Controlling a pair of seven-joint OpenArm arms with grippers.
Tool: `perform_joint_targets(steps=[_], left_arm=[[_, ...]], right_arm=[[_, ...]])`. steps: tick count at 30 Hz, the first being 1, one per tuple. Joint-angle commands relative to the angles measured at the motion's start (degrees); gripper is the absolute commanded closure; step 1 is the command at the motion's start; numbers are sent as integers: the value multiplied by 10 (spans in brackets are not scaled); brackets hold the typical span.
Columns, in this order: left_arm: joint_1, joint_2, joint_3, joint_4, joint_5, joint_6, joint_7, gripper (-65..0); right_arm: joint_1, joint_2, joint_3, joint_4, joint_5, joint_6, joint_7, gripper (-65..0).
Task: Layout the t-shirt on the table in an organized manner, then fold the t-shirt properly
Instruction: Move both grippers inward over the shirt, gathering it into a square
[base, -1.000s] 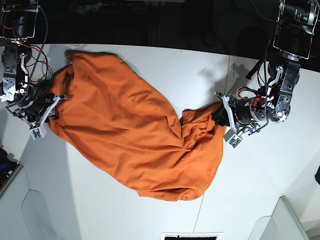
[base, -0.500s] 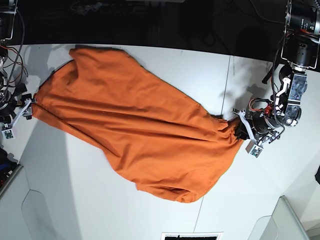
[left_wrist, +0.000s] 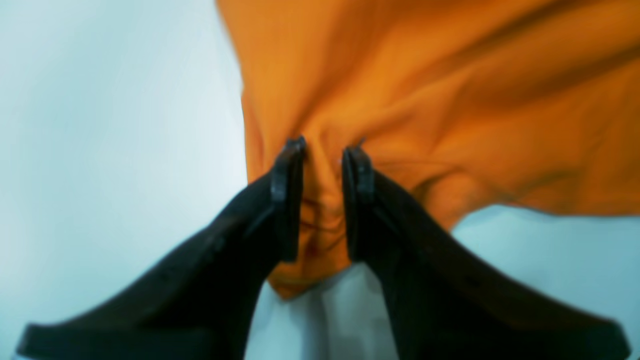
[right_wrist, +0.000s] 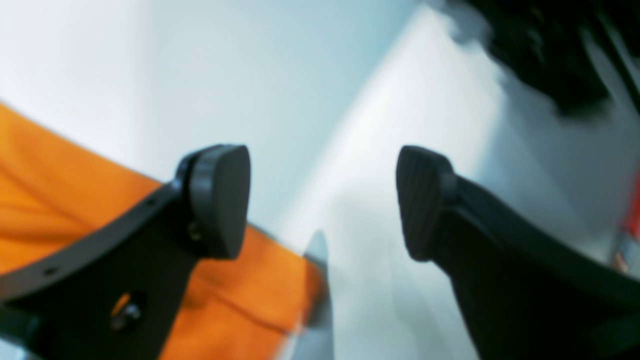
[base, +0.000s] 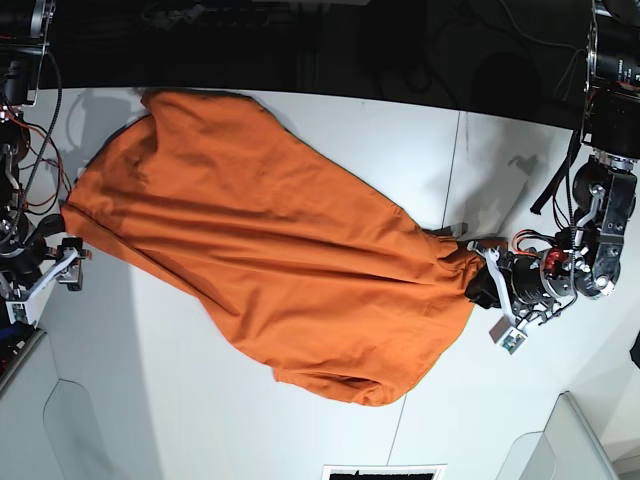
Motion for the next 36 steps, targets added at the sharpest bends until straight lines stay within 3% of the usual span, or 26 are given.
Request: perform_joint_targets(steps=[1, 3, 6, 10, 14, 17, 21, 25, 30, 36], left_arm=[[-15, -16, -4, 28, -12, -2, -4, -164], [-15, -25, -4, 58, -19, -2, 13, -164], [-9, -30, -4, 81, -68, -18, 48, -164], [34, -5, -4, 121, -156, -95, 66, -164], [93, 49, 4, 140, -176, -95, 71, -164], [127, 100, 10, 140, -174, -95, 71, -164], [150, 162, 11, 130, -146, -95, 66, -164], [162, 195, 11, 67, -109, -95, 60, -164], [150, 186, 10, -12, -56, -95, 56, -164], [123, 115, 11, -24, -52, -76, 56, -164]], right_arm=[[23, 2, 5, 13, 7, 13, 12, -425], [41, -21, 5, 13, 17, 27, 11, -312], [63, -57, 5, 12, 24, 38, 11, -11], [84, -110, 2, 8, 21, 70, 11, 0], [99, -156, -43, -31, 17, 118, 19, 0], [112, -177, -113, -92, -27, 143, 56, 0], [149, -186, -211, -181, -76, 149, 90, 0], [166, -181, -261, -217, -127, 146, 89, 0], [167, -145, -261, -218, -129, 146, 94, 0], [154, -88, -261, -218, -100, 145, 92, 0]])
